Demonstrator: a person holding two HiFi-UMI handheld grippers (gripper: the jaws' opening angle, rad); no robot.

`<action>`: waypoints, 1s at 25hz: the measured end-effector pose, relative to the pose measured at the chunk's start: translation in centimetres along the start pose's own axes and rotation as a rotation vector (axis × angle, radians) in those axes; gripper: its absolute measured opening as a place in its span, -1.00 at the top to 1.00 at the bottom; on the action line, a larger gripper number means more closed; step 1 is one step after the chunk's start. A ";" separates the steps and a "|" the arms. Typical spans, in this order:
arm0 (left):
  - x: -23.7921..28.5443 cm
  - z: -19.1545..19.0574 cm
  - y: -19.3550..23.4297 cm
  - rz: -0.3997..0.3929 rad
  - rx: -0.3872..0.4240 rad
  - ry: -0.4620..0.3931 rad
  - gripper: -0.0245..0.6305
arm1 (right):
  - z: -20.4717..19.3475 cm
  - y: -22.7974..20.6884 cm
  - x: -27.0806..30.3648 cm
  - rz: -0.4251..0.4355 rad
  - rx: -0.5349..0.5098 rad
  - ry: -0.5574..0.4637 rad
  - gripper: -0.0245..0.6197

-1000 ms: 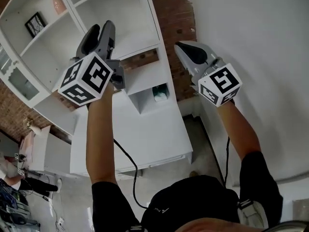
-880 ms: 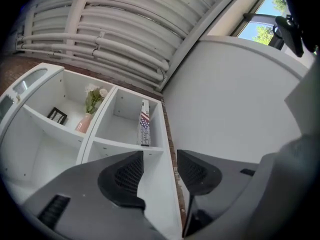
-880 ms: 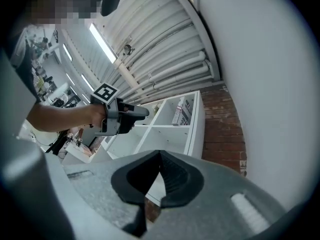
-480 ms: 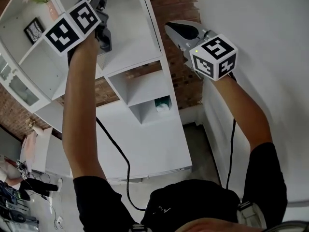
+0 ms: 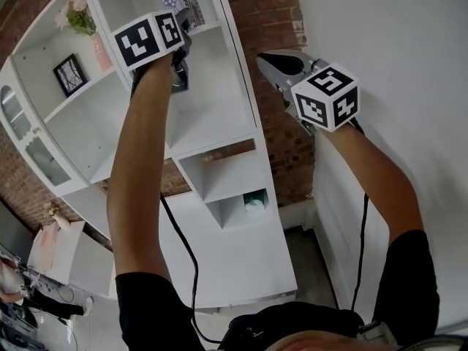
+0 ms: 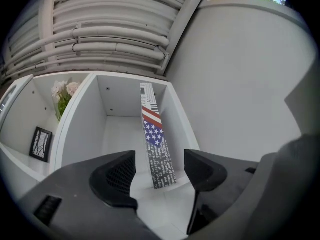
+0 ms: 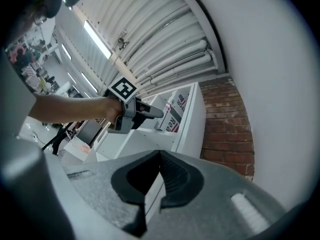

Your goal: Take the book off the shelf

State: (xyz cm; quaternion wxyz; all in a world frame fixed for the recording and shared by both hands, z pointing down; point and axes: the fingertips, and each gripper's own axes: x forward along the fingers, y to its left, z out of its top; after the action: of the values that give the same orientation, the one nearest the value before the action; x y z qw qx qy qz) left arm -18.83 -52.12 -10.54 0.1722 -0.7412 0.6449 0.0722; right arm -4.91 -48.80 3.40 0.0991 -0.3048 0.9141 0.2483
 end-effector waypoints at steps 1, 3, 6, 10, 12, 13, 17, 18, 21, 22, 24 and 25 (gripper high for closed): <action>0.5 0.0 0.1 0.006 0.005 0.009 0.02 | -0.2 -0.1 0.1 0.002 -0.002 0.001 0.92; 1.2 -0.4 0.4 0.019 0.015 0.034 0.00 | -0.8 -0.1 0.1 0.006 0.004 0.007 0.92; 2.2 -1.1 0.7 0.038 0.013 0.063 0.00 | -1.5 -0.2 -0.2 0.010 0.017 0.011 0.92; 3.4 -1.7 1.3 0.061 0.012 0.094 0.00 | -1.8 -0.5 -0.4 0.015 0.013 0.010 0.92; 3.9 -1.8 1.4 0.071 0.004 0.106 0.00 | -1.8 -0.6 -0.6 0.017 0.005 0.012 0.92; 4.2 -1.9 1.4 0.070 0.000 0.112 0.00 | -1.7 -0.7 -0.6 0.017 0.001 0.013 0.92; 5.0 -2.4 1.1 0.053 -0.007 0.141 0.00 | -1.8 -1.0 -0.8 0.013 -0.009 0.019 0.92; 5.2 -2.6 1.1 0.056 0.001 0.151 0.00 | -1.9 -1.1 -0.8 0.012 -0.008 0.021 0.92; 5.6 -2.7 1.1 0.077 0.038 0.175 0.02 | -2.3 -1.4 -0.9 0.007 -0.006 0.026 0.92; 5.7 -2.6 1.1 0.086 0.047 0.175 0.09 | -2.4 -1.5 -0.9 0.004 -0.006 0.026 0.92; 5.7 -2.5 1.3 0.102 0.052 0.168 0.33 | -2.6 -1.6 -1.1 0.000 -0.004 0.025 0.92; 5.6 -2.5 1.4 0.104 0.049 0.165 0.34 | -2.7 -1.7 -1.1 -0.002 -0.004 0.024 0.92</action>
State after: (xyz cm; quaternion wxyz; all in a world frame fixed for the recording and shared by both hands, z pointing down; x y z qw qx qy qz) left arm -19.56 -58.40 -10.27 0.1328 -0.7056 0.6960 0.0040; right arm -3.09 -50.80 5.44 0.0876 -0.3090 0.9145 0.2461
